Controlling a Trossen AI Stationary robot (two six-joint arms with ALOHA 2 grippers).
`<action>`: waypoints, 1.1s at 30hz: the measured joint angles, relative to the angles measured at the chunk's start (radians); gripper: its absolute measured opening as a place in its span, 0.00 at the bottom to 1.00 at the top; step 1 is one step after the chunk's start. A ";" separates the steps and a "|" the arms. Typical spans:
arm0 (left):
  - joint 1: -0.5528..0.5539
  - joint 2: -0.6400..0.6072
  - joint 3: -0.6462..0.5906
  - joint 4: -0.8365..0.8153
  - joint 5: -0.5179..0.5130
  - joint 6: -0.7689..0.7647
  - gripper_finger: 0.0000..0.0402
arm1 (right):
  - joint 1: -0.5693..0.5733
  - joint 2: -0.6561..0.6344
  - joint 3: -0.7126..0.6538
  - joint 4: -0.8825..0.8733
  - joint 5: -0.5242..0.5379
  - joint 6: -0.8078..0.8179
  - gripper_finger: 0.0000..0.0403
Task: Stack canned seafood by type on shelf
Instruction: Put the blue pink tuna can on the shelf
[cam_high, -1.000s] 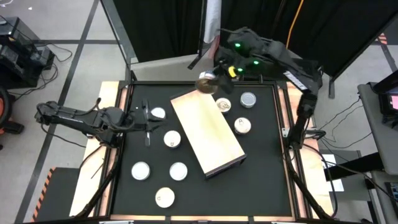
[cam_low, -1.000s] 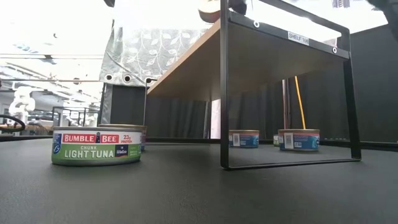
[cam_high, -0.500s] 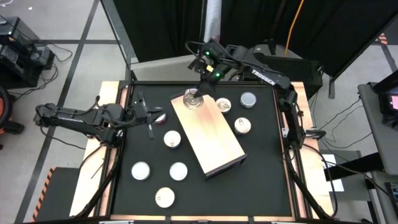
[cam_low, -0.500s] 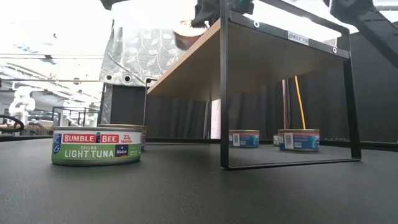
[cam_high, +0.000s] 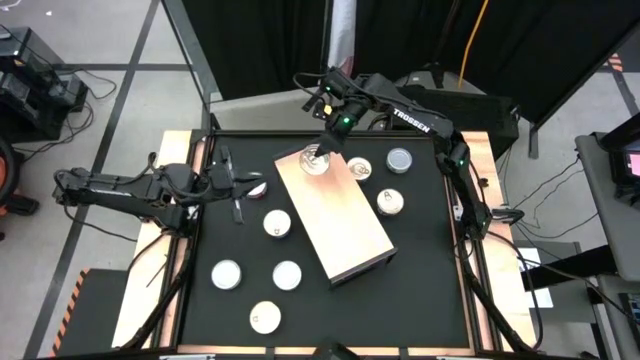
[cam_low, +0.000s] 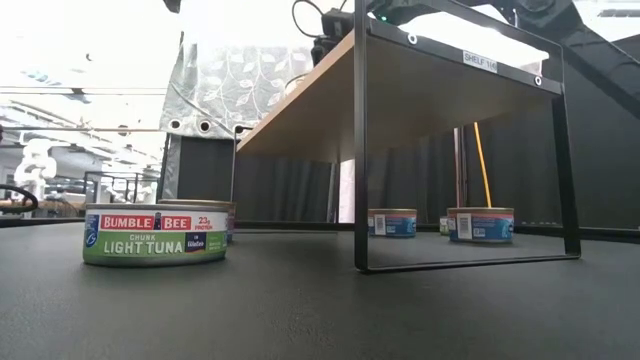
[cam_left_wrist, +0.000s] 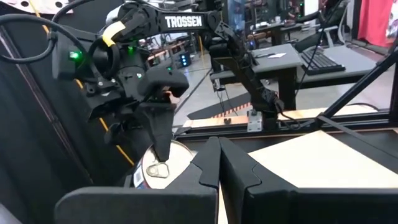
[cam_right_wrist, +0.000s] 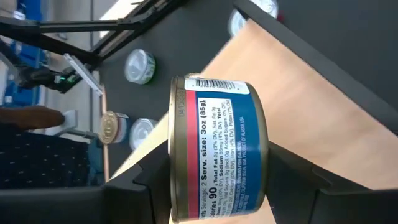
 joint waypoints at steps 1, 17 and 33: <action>0.000 0.000 0.000 0.000 0.000 0.000 0.00 | -0.003 0.000 0.000 -0.007 0.012 -0.005 0.48; 0.000 0.000 0.000 0.018 0.032 -0.008 0.00 | -0.006 0.000 -0.030 -0.020 0.076 -0.051 0.48; -0.001 0.000 0.000 0.020 0.048 -0.008 0.00 | 0.014 0.002 -0.053 0.009 0.071 -0.045 0.48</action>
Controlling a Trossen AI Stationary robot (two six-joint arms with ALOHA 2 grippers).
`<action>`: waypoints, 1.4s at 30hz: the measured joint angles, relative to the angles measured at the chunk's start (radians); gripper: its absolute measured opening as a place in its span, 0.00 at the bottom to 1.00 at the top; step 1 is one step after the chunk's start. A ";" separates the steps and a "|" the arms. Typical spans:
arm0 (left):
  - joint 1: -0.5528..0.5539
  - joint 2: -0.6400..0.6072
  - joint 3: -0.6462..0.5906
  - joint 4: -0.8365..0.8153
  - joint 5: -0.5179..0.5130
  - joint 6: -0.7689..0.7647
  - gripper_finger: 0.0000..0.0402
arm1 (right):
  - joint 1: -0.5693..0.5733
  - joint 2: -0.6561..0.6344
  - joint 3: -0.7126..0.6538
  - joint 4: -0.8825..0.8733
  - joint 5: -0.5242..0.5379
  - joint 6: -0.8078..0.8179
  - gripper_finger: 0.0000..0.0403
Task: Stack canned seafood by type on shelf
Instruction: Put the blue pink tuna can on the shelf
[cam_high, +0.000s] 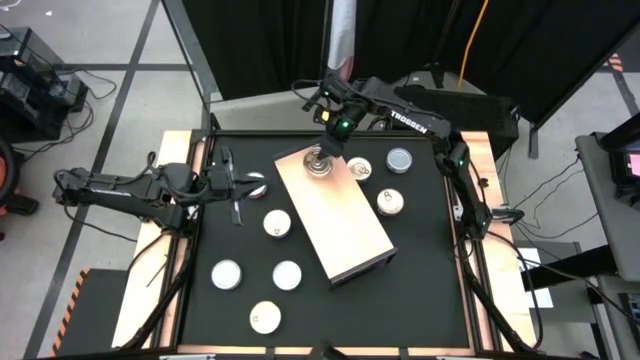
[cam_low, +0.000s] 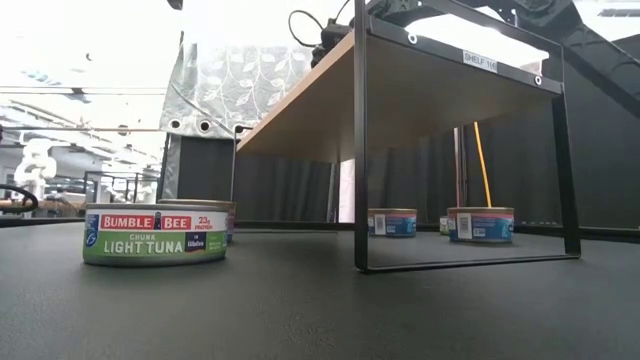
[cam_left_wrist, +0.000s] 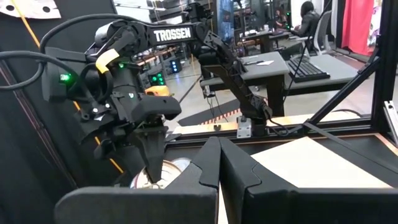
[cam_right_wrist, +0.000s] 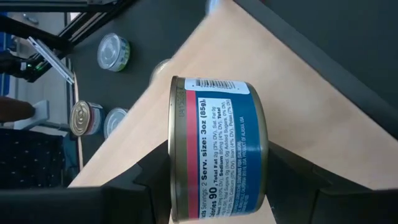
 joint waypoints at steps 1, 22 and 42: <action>0.000 0.000 0.000 0.000 0.000 0.000 0.00 | 0.008 0.000 0.000 0.012 0.000 0.008 0.48; 0.000 0.000 0.000 0.003 0.000 0.002 0.00 | 0.090 0.027 0.000 0.103 0.027 0.070 0.48; 0.000 0.000 0.000 0.002 -0.001 0.002 0.00 | 0.095 0.027 0.000 0.131 0.173 0.047 0.79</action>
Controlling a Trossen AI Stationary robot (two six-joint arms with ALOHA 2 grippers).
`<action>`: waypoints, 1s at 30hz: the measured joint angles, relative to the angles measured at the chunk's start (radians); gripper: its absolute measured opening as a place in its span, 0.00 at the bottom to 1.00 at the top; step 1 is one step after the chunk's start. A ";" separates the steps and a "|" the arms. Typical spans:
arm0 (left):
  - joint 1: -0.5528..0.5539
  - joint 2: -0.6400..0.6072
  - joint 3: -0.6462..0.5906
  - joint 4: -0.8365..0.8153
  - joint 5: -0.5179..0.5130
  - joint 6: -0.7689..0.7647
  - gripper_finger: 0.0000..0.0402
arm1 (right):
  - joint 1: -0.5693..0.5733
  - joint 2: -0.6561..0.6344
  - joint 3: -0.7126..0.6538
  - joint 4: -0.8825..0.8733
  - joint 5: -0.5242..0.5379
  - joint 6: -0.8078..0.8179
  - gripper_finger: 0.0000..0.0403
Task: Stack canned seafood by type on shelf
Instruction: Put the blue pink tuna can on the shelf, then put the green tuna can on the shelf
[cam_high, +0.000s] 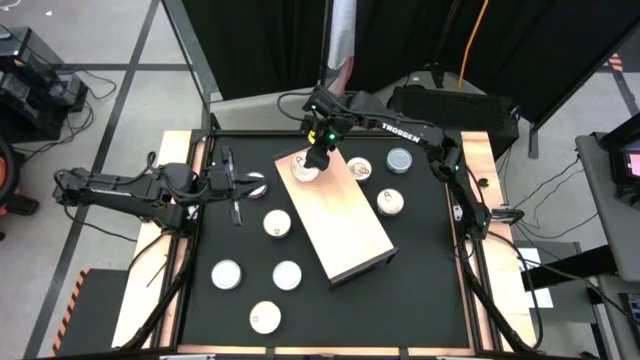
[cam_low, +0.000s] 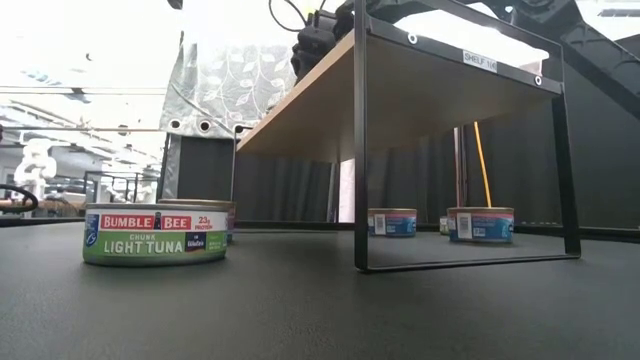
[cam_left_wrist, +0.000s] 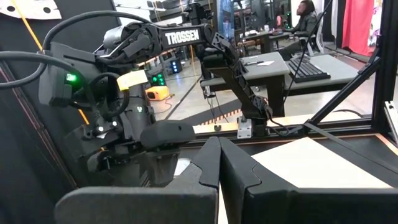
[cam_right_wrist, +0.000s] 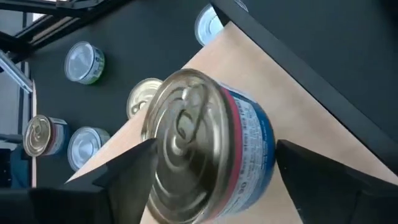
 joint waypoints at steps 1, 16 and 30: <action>0.000 0.000 0.000 0.000 0.000 0.000 0.00 | 0.001 0.000 0.000 0.002 0.000 -0.001 0.81; 0.000 0.000 0.000 -0.006 0.000 -0.002 0.00 | 0.001 -0.072 -0.001 -0.054 0.039 0.004 0.84; 0.003 0.000 0.018 -0.031 -0.026 -0.158 0.01 | 0.290 -0.478 -0.089 -0.423 0.602 0.201 0.84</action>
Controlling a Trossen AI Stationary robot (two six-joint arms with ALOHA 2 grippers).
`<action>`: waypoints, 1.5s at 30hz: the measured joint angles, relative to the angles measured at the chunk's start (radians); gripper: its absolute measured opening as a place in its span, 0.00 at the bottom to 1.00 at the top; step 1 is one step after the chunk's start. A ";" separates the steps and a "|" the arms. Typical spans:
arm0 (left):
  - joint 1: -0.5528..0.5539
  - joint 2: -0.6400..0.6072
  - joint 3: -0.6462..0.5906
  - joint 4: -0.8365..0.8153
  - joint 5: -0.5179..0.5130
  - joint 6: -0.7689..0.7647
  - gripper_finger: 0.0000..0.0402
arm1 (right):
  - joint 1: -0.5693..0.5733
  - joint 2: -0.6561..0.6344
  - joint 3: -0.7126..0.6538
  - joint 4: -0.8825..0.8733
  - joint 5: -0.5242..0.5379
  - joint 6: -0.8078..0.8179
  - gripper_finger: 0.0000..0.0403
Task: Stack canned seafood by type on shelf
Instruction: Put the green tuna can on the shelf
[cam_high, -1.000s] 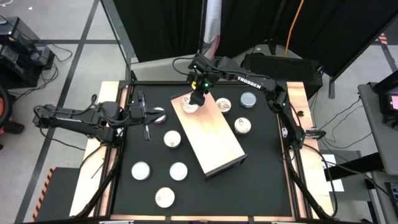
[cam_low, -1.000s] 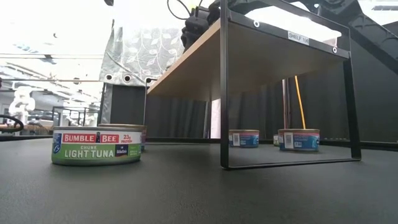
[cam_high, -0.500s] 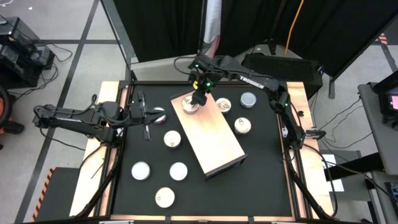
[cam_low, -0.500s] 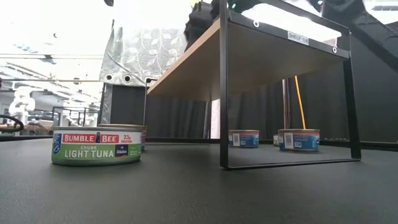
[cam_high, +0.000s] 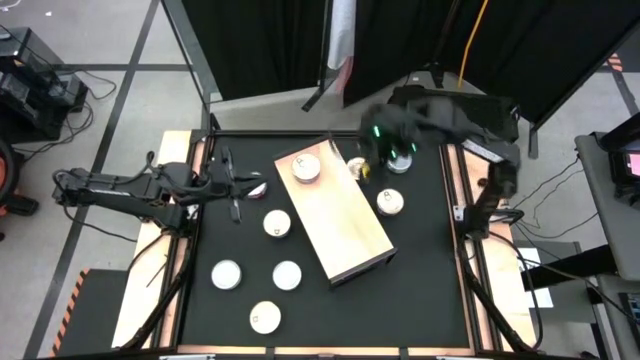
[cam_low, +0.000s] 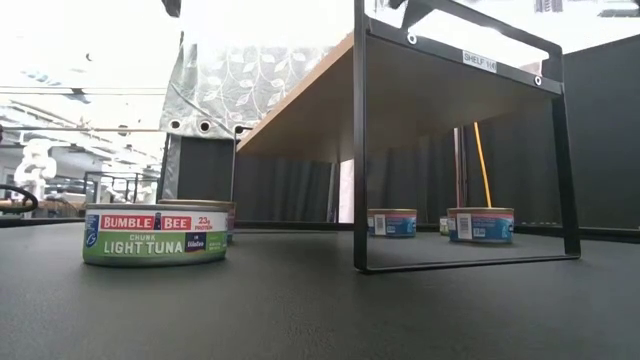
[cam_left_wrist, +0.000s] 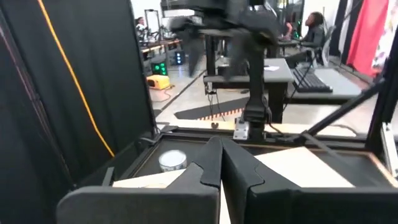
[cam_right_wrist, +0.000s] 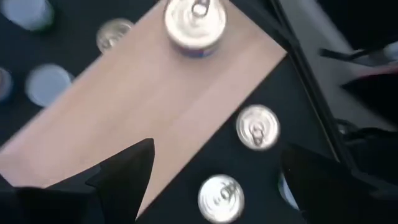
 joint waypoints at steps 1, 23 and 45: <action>0.001 0.000 0.005 -0.003 0.007 -0.009 0.02 | 0.047 -0.030 -0.042 0.005 0.058 0.035 0.84; -0.188 0.066 0.014 -0.172 0.422 -0.214 0.20 | 0.738 -0.445 -0.911 0.726 0.442 0.503 0.84; -0.745 0.408 0.016 -0.594 0.323 -1.209 0.20 | 0.948 -0.375 -0.914 0.718 0.466 0.571 0.84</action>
